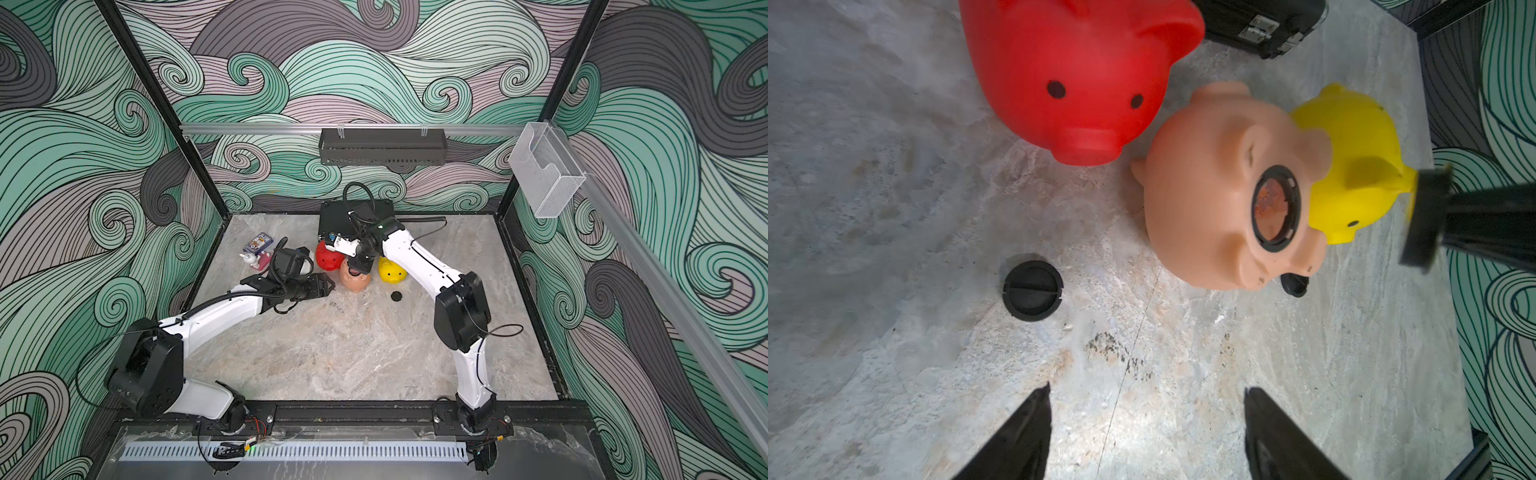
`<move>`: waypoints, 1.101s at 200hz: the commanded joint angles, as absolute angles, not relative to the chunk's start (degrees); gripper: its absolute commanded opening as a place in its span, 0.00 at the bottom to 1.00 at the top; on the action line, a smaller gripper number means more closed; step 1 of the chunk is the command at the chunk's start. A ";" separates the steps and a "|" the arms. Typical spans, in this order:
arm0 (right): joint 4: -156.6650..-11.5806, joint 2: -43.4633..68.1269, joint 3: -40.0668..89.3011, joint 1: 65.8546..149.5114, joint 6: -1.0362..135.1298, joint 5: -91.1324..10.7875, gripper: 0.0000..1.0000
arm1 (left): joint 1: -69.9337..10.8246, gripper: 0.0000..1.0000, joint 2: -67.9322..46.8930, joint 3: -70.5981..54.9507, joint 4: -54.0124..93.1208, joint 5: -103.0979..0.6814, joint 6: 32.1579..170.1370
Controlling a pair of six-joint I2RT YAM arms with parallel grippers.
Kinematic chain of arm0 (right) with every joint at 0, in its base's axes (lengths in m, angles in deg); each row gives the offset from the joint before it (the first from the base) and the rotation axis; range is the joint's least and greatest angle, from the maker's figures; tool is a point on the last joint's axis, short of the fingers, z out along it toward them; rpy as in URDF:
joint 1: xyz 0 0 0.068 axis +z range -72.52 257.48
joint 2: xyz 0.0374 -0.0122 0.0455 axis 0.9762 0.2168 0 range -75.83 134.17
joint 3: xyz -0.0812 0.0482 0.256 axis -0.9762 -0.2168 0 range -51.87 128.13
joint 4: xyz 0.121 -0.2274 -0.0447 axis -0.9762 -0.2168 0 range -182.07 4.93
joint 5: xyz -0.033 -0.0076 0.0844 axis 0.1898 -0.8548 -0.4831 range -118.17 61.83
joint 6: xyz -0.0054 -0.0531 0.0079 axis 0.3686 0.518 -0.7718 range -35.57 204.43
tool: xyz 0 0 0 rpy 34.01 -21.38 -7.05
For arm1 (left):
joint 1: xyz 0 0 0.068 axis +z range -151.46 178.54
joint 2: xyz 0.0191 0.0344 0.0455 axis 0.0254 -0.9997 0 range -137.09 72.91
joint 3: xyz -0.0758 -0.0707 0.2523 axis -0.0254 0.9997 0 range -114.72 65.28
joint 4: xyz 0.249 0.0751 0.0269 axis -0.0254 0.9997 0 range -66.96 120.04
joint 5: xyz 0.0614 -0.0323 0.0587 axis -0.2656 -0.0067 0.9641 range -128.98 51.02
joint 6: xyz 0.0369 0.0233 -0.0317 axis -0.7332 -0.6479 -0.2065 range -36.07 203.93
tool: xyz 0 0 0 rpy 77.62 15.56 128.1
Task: Close piggy banks
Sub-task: Insert the knob into the piggy bank.
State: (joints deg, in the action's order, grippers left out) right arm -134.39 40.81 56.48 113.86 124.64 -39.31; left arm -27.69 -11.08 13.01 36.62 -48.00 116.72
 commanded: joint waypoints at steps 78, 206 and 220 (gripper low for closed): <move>-139.13 47.49 62.00 112.76 126.23 -40.90 0.00 | -25.83 0.73 -12.77 12.66 31.95 -51.54 116.25; -141.31 52.19 65.85 112.73 128.10 -38.17 0.00 | -24.09 0.75 -12.57 13.14 32.44 -52.34 116.18; -141.48 52.38 65.87 112.72 128.19 -37.79 0.00 | -23.98 0.75 -12.72 13.09 32.57 -52.34 116.07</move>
State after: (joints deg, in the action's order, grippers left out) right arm -139.79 51.43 64.53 112.92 127.52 -38.46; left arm -24.44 -12.15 13.03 33.19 -51.51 116.51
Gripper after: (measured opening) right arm 0.056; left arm 0.751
